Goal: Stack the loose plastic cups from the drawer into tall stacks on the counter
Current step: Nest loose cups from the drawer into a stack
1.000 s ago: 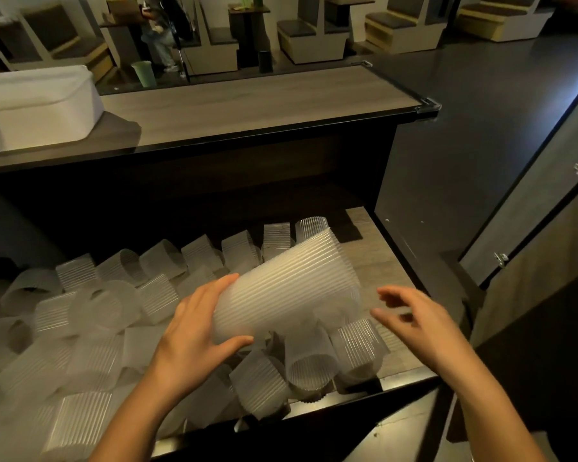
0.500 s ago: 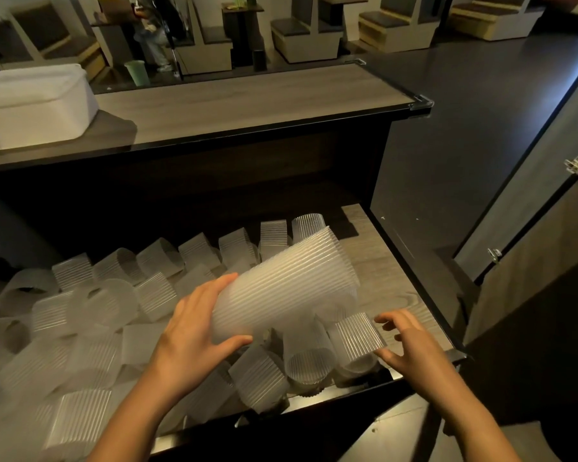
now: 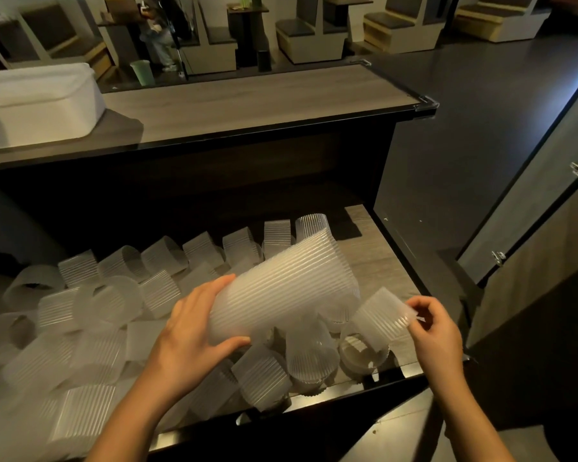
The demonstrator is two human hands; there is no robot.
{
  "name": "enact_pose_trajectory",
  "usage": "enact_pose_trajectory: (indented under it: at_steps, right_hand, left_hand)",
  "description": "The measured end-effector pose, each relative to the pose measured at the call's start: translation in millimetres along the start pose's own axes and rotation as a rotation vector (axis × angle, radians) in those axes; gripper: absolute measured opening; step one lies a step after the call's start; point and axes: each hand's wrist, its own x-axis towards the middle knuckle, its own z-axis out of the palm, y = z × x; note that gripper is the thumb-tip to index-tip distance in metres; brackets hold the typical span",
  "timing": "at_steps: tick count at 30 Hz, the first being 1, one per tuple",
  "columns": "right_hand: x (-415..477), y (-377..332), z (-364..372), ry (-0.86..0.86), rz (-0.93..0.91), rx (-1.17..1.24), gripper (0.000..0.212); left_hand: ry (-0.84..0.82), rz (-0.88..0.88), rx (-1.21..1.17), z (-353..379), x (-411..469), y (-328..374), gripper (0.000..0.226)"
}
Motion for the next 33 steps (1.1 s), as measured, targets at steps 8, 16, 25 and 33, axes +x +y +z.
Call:
enact_pose_trajectory:
  at_steps: [8, 16, 25, 33]
  right_hand:
    - [11, -52, -15, 0.009, 0.091, 0.482, 0.007]
    - [17, -80, 5, -0.228, -0.006, 0.188, 0.013]
    - [3, -74, 23, -0.221, -0.328, -0.268, 0.021]
    - [20, -20, 4, -0.149, -0.166, -0.478, 0.026]
  left_hand:
    - [-0.032, 0.077, 0.04, 1, 0, -3, 0.079]
    - [-0.066, 0.14, 0.032, 3, 2, -3, 0.082]
    - [-0.066, 0.174, 0.054, 3, 2, -5, 0.083]
    - [-0.016, 0.156, 0.049, 2, 4, -8, 0.081]
